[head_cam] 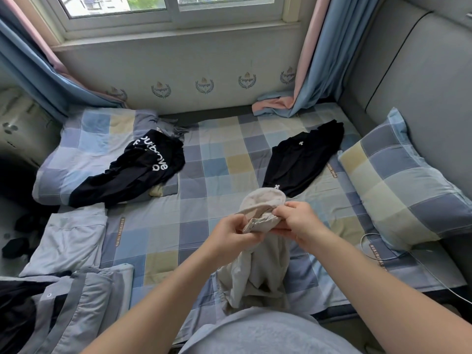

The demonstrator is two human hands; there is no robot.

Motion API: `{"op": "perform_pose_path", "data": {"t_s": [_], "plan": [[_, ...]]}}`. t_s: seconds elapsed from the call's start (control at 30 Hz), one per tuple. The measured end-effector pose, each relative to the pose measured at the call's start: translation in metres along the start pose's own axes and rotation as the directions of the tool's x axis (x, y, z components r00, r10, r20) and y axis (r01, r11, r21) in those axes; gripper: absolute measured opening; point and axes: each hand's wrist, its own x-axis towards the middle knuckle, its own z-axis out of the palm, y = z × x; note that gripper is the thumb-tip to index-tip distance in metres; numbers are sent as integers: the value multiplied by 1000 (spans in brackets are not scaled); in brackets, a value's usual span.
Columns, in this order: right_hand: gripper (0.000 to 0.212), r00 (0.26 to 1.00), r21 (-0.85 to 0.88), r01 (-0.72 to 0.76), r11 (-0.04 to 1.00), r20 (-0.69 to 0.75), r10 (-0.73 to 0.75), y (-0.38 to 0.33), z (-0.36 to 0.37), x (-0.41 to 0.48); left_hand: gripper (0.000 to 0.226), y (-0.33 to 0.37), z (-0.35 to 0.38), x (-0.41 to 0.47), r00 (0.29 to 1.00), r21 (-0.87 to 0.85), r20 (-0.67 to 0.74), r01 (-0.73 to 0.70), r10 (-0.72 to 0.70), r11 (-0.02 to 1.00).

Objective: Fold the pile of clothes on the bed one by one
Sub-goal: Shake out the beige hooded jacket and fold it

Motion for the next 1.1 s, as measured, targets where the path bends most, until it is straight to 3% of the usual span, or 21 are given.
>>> {"op": "perform_pose_path", "data": {"t_s": [0.17,0.27,0.33,0.43,0.63,0.73,0.87,0.93,1.0,1.1], "plan": [[15,998,152,66,986,-25,-63,2,-3,-1,49,-6,-4,3,995,50,60,76,-79,996],[15,994,227,52,972,84,-73,1,-9,-4,42,-3,-11,2,965,33,199,170,-173,985],[19,974,287,9,958,215,-74,-1,-12,-11,50,6,-10,-2,935,-83,245,285,-258,955],[33,930,286,-46,957,362,-63,-4,-13,-24,63,13,-7,-3,901,-374,270,424,-340,825],[40,910,322,-59,945,407,-82,-8,-10,-30,7,18,9,3,943,-551,178,333,-282,765],[39,918,305,-43,951,387,-83,-7,-11,-30,5,21,9,6,943,-575,187,334,-277,747],[45,927,257,-13,966,366,-85,-5,-14,-29,57,23,8,2,930,-497,226,366,-289,787],[40,925,258,-9,966,369,-90,-5,-13,-29,72,22,7,1,927,-491,229,372,-296,788],[30,919,261,-2,965,381,-101,-6,-13,-29,64,26,4,1,923,-513,241,383,-300,768],[24,907,253,20,967,402,-124,-6,-12,-28,31,25,2,0,948,-501,181,318,-261,805]]}}
